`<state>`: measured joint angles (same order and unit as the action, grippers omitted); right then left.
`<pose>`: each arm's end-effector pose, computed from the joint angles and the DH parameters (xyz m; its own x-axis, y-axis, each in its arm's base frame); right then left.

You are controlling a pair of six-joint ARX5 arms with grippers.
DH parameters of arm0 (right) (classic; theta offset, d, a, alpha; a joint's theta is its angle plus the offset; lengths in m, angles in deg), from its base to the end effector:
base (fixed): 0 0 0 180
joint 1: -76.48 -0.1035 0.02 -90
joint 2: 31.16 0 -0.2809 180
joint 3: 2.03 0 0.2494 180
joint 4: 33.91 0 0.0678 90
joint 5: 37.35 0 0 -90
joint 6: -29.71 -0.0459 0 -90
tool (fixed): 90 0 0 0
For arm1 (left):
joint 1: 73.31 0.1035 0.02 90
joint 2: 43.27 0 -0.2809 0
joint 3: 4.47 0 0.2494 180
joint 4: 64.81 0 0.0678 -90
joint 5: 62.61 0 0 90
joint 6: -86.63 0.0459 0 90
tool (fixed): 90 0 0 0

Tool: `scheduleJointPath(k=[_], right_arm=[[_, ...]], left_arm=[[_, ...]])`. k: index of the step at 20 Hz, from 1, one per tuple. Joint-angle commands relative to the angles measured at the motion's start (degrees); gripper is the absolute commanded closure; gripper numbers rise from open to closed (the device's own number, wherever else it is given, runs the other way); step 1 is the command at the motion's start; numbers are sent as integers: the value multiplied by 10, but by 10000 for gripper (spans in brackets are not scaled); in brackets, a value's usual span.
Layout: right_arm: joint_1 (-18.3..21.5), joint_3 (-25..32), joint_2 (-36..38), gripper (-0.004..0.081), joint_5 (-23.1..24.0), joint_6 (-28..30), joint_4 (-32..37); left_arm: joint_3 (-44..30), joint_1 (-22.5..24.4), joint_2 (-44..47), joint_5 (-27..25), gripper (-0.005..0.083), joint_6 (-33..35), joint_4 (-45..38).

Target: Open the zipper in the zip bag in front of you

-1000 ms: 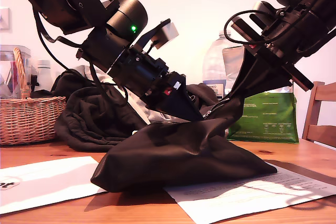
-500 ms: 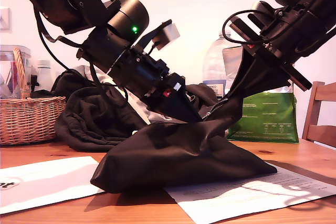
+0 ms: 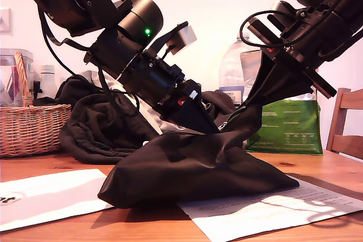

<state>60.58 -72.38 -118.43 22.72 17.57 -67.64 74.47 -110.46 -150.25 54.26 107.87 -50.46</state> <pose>0.2952 0.1079 0.2283 0.3918 0.6304 -0.6702 -0.3732 0.7747 0.5105 0.3083 -0.2596 0.1816 0.2522 -0.7581 -0.6014 0.9448 0.3273 -0.0164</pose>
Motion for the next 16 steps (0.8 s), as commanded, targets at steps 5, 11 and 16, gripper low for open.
scheduleJointPath(k=[5, 11, 16], right_arm=[[-6, 1, -3, 783, -1, 0, 2], [-6, 1, -3, 783, -1, 0, 2], [-6, 1, -3, 783, 0, 0, 2]], left_arm=[[-9, -3, -12, -15, 724, -3, 5], [-9, 3, -12, -24, 797, -2, 14], [-9, 13, -11, -26, 797, -2, 37]])
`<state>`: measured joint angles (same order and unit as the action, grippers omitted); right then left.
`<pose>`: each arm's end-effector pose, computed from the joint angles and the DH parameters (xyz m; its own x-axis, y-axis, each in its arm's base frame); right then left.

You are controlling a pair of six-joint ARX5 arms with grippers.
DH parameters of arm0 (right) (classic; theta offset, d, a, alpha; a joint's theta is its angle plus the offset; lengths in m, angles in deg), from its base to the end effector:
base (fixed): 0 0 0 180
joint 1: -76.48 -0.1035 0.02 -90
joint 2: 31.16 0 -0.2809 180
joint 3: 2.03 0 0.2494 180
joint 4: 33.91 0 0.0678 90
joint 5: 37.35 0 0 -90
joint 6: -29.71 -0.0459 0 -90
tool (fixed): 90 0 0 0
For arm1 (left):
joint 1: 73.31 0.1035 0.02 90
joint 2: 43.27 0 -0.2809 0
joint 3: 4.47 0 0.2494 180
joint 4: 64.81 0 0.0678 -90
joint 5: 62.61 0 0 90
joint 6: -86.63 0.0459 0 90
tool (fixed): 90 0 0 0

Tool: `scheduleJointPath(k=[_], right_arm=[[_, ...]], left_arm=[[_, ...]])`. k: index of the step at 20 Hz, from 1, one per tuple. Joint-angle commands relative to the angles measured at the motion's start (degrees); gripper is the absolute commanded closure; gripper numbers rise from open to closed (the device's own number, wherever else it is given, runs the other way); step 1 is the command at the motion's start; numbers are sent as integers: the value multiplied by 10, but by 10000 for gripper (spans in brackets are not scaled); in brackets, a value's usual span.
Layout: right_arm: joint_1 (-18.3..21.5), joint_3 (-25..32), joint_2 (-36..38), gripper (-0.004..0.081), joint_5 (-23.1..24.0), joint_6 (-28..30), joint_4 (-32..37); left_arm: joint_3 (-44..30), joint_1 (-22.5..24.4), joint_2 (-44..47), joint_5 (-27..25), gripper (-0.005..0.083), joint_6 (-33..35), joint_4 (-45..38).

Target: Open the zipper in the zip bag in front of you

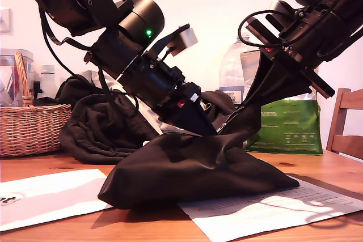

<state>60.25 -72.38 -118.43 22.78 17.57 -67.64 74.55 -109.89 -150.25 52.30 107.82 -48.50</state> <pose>0.2946 0.1096 0.2283 0.3887 0.6319 -0.6706 -0.3772 0.7731 0.5099 0.3102 -0.2543 0.1788 0.2705 -0.7253 -0.6331 0.9324 0.3611 -0.0153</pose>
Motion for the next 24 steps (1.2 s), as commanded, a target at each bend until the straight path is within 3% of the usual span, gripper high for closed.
scheduleJointPath(k=[1, 8, 24], right_arm=[[-3, 1, -3, 783, 2, 0, 2], [-2, 1, -3, 783, 5, 2, 2], [13, 1, -3, 783, 50, 26, -12]], left_arm=[[-10, 12, -11, -6, 797, -2, 25], [-10, 41, -10, -5, 797, -2, 47], [-10, 51, -10, -6, 797, 3, 83]])
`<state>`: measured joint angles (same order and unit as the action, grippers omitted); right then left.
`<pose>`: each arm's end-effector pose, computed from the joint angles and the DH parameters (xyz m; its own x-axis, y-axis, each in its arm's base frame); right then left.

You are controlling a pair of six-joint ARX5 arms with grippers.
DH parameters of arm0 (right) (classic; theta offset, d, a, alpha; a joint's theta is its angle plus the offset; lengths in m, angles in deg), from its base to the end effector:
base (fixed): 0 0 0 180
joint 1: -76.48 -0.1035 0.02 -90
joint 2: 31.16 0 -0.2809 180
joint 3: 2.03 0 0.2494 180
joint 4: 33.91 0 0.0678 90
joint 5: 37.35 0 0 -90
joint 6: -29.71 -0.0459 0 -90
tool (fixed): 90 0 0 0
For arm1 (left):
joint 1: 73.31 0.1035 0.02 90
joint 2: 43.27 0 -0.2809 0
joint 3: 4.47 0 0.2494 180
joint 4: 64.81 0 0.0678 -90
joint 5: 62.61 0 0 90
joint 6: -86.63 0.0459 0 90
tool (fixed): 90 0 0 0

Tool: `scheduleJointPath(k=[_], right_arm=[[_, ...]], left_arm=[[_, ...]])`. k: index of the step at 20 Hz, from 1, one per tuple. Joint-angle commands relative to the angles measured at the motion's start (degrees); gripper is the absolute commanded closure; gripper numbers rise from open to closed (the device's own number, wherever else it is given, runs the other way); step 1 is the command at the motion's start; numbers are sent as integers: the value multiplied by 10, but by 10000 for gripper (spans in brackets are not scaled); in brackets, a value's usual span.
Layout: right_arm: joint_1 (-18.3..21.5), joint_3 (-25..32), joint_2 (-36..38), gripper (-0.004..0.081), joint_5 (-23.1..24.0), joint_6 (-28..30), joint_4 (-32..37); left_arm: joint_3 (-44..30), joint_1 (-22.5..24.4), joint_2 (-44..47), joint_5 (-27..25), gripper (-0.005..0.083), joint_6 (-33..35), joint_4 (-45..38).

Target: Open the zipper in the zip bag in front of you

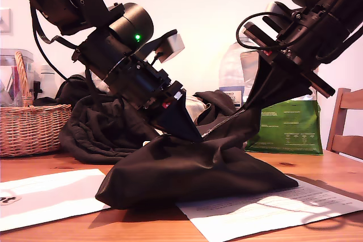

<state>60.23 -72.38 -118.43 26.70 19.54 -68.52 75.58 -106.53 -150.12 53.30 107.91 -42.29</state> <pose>0.2950 0.1069 0.2261 0.4146 0.5766 -0.7040 -0.3722 0.8134 0.4471 0.3196 -0.2333 0.1772 0.2511 -0.6868 -0.6821 0.9115 0.4050 -0.0722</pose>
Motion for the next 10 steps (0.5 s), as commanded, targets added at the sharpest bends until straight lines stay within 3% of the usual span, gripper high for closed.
scheduleJointPath(k=[1, 10], right_arm=[[14, 1, -3, 783, 17, 12, -7], [14, 1, -3, 782, 80, 31, -19]], left_arm=[[-20, 17, -11, -16, 797, 2, 21], [-20, 17, -3, -19, 797, 2, 23]])
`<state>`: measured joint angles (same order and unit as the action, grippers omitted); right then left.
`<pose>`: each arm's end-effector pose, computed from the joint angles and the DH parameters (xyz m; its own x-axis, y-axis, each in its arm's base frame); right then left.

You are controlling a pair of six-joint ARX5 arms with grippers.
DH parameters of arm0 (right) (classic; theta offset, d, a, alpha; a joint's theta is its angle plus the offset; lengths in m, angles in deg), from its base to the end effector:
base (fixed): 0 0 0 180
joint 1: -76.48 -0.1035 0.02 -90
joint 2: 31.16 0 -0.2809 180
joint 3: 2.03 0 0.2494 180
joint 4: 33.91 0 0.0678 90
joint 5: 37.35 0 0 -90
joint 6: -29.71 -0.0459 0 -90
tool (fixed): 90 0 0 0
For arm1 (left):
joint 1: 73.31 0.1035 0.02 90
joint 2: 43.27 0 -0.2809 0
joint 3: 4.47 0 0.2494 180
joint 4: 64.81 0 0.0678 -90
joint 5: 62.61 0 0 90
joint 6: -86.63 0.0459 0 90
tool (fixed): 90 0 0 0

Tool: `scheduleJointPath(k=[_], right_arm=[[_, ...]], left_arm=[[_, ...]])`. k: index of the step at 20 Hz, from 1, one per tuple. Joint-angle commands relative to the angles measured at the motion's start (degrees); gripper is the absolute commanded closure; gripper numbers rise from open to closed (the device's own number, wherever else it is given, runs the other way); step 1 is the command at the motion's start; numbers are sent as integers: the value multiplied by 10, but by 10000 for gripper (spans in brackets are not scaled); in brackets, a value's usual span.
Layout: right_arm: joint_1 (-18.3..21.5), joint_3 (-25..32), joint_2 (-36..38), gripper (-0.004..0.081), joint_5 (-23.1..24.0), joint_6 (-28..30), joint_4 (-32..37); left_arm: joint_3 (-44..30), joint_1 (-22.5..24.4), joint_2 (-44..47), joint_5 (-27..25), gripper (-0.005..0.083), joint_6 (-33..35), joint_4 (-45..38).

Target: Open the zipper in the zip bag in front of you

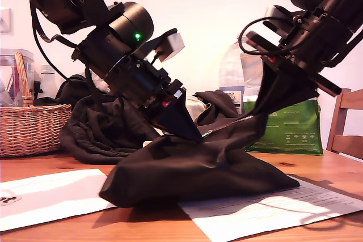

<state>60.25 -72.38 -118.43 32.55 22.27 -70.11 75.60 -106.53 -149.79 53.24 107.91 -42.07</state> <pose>0.2949 0.1023 0.2228 0.4451 0.4875 -0.7512 -0.3572 0.8659 0.3503 0.3190 -0.2329 0.1791 0.2532 -0.6870 -0.6811 0.9114 0.4056 -0.0703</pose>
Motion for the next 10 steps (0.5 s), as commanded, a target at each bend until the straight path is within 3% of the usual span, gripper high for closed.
scheduleJointPath(k=[1, 10], right_arm=[[14, 1, -3, 783, 24, 5, -3], [14, 1, -3, 783, 42, 19, -4]], left_arm=[[-20, 17, -5, -20, 797, 2, 21], [-20, 23, 0, -35, 797, 9, 45]])
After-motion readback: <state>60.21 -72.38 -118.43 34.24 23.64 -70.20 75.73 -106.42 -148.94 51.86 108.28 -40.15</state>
